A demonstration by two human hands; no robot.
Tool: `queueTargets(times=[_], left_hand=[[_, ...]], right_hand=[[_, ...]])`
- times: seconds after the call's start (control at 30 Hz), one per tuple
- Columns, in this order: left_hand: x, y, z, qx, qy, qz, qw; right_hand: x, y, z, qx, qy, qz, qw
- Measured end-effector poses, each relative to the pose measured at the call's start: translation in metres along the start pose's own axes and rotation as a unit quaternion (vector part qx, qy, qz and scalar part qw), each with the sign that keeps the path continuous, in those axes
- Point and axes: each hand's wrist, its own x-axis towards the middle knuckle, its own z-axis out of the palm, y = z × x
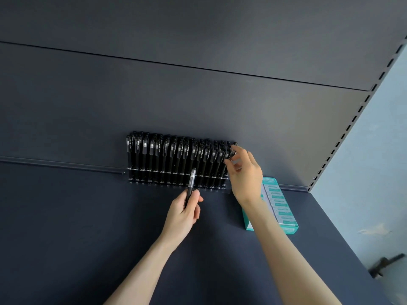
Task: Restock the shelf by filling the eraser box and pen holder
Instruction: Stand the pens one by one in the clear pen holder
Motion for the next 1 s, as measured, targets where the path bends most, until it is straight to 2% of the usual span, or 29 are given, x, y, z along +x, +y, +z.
queueTargets(times=[0.1, 0.23, 0.3, 0.53, 0.63, 0.8, 0.9, 1.0], left_hand=[[-0.001, 0.001, 0.001, 0.012, -0.011, 0.013, 1.0], [-0.003, 0.0, 0.003, 0.048, -0.043, 0.053, 0.996], [-0.004, 0.0, 0.004, 0.058, -0.055, 0.063, 0.995], [-0.009, 0.005, 0.005, 0.044, -0.088, 0.062, 0.993], [-0.011, 0.009, 0.005, 0.03, -0.091, 0.048, 0.994], [-0.011, 0.01, -0.001, -0.025, -0.049, 0.024, 0.998], [-0.008, 0.008, -0.004, -0.011, -0.03, 0.034, 0.999], [-0.008, 0.008, 0.0, 0.002, -0.029, 0.033, 0.999]], right_hand=[[-0.014, -0.012, -0.01, 0.115, -0.017, 0.061, 0.991], [-0.036, -0.028, -0.018, 0.272, -0.18, 0.145, 0.934], [-0.043, -0.029, -0.018, 0.31, -0.214, 0.152, 0.914], [-0.045, -0.03, -0.024, 0.354, -0.216, 0.154, 0.897], [-0.044, -0.031, -0.024, 0.348, -0.205, 0.153, 0.902], [-0.037, -0.026, -0.026, 0.372, -0.155, 0.177, 0.898], [-0.035, -0.027, -0.027, 0.377, -0.16, 0.181, 0.894], [-0.036, -0.027, -0.024, 0.348, -0.172, 0.168, 0.906]])
